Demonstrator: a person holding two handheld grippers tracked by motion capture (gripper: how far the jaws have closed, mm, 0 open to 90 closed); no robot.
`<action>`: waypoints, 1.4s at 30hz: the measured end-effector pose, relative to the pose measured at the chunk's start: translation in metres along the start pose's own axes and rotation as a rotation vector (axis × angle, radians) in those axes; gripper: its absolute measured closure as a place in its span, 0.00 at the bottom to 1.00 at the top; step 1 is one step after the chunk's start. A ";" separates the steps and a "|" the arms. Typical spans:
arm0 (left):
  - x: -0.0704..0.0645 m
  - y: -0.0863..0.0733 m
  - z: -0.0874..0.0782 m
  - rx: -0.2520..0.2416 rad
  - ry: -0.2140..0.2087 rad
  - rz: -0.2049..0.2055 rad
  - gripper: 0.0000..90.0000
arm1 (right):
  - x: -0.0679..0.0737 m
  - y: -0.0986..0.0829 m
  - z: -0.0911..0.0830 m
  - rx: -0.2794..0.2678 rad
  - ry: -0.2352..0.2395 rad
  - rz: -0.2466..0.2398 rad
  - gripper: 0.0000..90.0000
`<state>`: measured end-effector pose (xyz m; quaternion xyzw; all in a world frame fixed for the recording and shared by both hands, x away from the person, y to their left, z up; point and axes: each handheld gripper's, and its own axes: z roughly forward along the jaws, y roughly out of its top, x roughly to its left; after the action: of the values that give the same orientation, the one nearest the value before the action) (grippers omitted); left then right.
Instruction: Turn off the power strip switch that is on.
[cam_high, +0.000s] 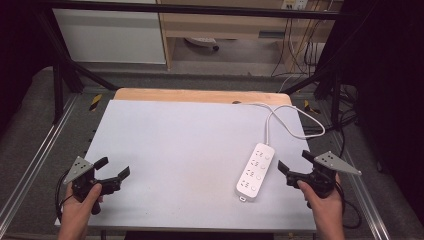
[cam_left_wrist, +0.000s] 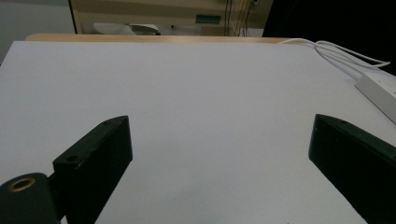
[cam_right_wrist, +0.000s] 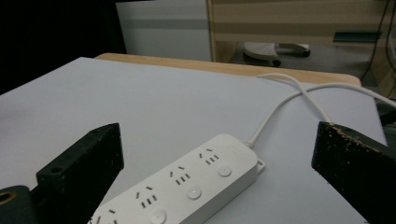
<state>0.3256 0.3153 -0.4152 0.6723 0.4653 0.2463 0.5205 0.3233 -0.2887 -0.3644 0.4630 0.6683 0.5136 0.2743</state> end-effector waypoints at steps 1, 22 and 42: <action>0.000 0.000 0.000 0.000 0.002 0.000 0.07 | -0.003 0.007 0.000 -0.003 -0.010 0.002 0.04; -0.002 -0.002 0.001 0.014 0.014 0.010 0.07 | -0.006 0.040 0.033 0.024 0.031 -0.028 0.06; -0.002 -0.002 0.002 0.018 0.008 0.018 0.07 | 0.006 0.037 0.062 0.126 0.078 -0.058 0.02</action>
<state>0.3256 0.3126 -0.4170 0.6802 0.4632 0.2494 0.5104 0.3858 -0.2549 -0.3489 0.4395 0.7226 0.4799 0.2332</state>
